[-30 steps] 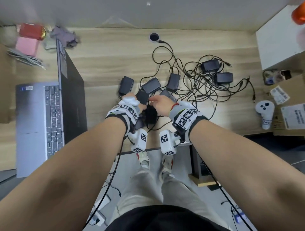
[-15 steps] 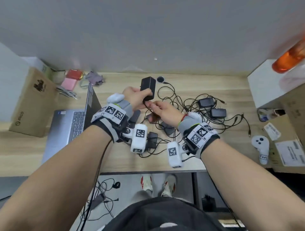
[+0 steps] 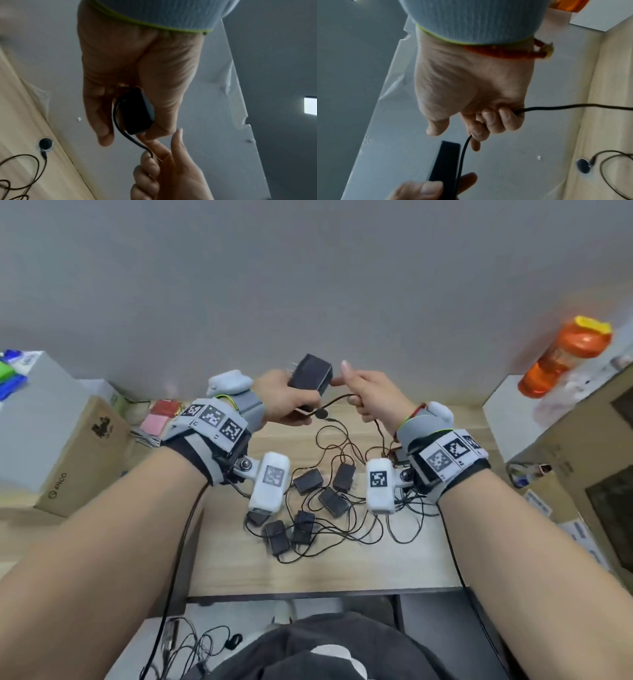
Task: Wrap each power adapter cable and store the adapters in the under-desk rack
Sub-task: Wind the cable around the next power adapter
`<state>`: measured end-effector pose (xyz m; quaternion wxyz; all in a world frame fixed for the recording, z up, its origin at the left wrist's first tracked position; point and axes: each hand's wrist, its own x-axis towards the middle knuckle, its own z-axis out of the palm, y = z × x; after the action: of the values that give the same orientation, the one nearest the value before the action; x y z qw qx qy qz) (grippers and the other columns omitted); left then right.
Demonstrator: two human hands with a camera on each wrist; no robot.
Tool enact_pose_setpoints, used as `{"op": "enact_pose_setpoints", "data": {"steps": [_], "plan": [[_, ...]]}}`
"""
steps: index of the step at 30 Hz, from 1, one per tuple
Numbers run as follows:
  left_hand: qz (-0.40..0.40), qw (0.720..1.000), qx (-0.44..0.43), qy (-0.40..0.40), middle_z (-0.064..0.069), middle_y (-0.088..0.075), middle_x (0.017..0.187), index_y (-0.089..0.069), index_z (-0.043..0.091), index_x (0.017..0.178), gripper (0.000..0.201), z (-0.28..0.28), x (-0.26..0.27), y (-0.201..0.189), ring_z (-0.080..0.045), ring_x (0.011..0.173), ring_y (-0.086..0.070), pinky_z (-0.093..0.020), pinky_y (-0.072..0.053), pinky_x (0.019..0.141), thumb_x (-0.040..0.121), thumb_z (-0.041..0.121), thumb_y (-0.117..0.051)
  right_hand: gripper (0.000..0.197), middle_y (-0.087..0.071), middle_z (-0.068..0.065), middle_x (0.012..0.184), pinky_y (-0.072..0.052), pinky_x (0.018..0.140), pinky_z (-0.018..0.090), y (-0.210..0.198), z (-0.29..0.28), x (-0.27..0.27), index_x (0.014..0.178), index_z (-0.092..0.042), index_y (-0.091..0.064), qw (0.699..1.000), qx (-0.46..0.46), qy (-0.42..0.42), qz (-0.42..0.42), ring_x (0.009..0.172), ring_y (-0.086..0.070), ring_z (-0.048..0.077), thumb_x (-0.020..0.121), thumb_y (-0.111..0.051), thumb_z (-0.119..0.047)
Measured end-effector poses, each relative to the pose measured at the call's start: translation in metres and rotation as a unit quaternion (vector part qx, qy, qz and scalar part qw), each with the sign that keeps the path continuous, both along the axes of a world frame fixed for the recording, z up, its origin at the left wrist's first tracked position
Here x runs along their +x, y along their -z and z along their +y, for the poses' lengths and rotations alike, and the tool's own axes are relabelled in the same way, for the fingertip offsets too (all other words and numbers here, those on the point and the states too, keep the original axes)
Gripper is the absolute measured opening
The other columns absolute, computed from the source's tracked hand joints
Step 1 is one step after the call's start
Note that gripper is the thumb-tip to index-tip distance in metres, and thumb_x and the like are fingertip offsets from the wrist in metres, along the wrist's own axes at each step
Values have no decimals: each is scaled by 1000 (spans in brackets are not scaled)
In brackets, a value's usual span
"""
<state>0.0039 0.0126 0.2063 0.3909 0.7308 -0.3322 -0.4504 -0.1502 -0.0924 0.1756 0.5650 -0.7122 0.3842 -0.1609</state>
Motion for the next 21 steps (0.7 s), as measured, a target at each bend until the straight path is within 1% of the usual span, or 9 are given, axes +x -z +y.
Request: {"op": "enact_pose_setpoints", "data": {"steps": [2, 4, 6, 9, 12, 15, 17, 19, 21], "plan": [[-17, 999, -2, 44, -10, -68, 81, -61, 5, 99, 20, 0, -4, -7, -20, 68, -70, -31, -61, 68, 83, 1, -71, 46, -38, -9, 64, -25, 48, 23, -10, 1, 6, 94, -21, -65, 1000, 6, 1, -8, 54, -36, 5, 96, -41, -61], [-9, 998, -9, 68, -9, -66, 79, -59, 4, 100, 24, 0, -3, -17, -15, 59, -69, -27, -61, 63, 82, -1, -74, 44, -37, -6, 64, -25, 48, 24, -22, 3, 10, 81, -22, -62, 1000, -9, 3, -21, 54, -33, 8, 96, -44, -59], [-23, 996, -12, 91, -7, -65, 77, -59, 6, 100, 28, -4, 5, -28, -13, 55, -66, -22, -58, 59, 79, 1, -77, 43, -37, -6, 62, -26, 47, 23, -37, 3, 15, 89, -18, -69, 998, -47, 4, -35, 52, -32, 8, 97, -47, -54], [-11, 995, -35, 91, -5, -61, 84, -59, 11, 104, 31, -11, 16, -32, -13, 61, -62, -21, -53, 60, 80, 10, -79, 35, -39, -16, 50, -29, 46, 19, -48, 1, 17, 104, -13, -72, 994, -98, -2, -52, 46, -33, 3, 99, -52, -42], [87, 990, -76, 74, -4, -59, 94, -61, 8, 114, 31, -14, 19, -32, -14, 70, -63, -21, -55, 70, 87, 20, -72, 29, -38, -16, 49, -26, 44, 22, -53, -2, 21, 99, -17, -71, 993, -89, 7, -74, 46, -30, 6, 98, -54, -40], [145, 983, -113, 7, -9, -60, 104, -57, 0, 125, 45, -19, 22, -29, -19, 76, -62, -22, -56, 73, 91, 28, -67, 33, -32, -4, 59, -22, 46, 25, -49, -2, 25, 94, -12, -66, 995, -32, 7, -93, 47, -25, 10, 101, -49, -40], [159, 980, -120, -30, -10, -62, 102, -58, -1, 122, 43, -21, 25, -26, -20, 72, -62, -20, -55, 67, 90, 26, -68, 36, -30, -2, 60, -20, 47, 26, -42, -1, 26, 88, -12, -58, 996, 1, 10, -88, 47, -23, 9, 102, -44, -42], [166, 979, -115, -35, -9, -63, 96, -59, 4, 115, 34, -21, 29, -26, -20, 69, -63, -19, -54, 61, 88, 22, -70, 37, -28, -5, 59, -18, 46, 25, -35, -1, 25, 87, -12, -52, 998, 3, 12, -69, 48, -21, 9, 102, -43, -45], [152, 983, -101, -18, -9, -64, 92, -61, 6, 110, 30, -20, 33, -27, -20, 67, -63, -19, -54, 60, 86, 18, -73, 47, -29, -7, 58, -20, 43, 23, -29, -4, 23, 86, -5, -56, 998, -33, 20, -53, 47, -22, 8, 101, -45, -48]]}}
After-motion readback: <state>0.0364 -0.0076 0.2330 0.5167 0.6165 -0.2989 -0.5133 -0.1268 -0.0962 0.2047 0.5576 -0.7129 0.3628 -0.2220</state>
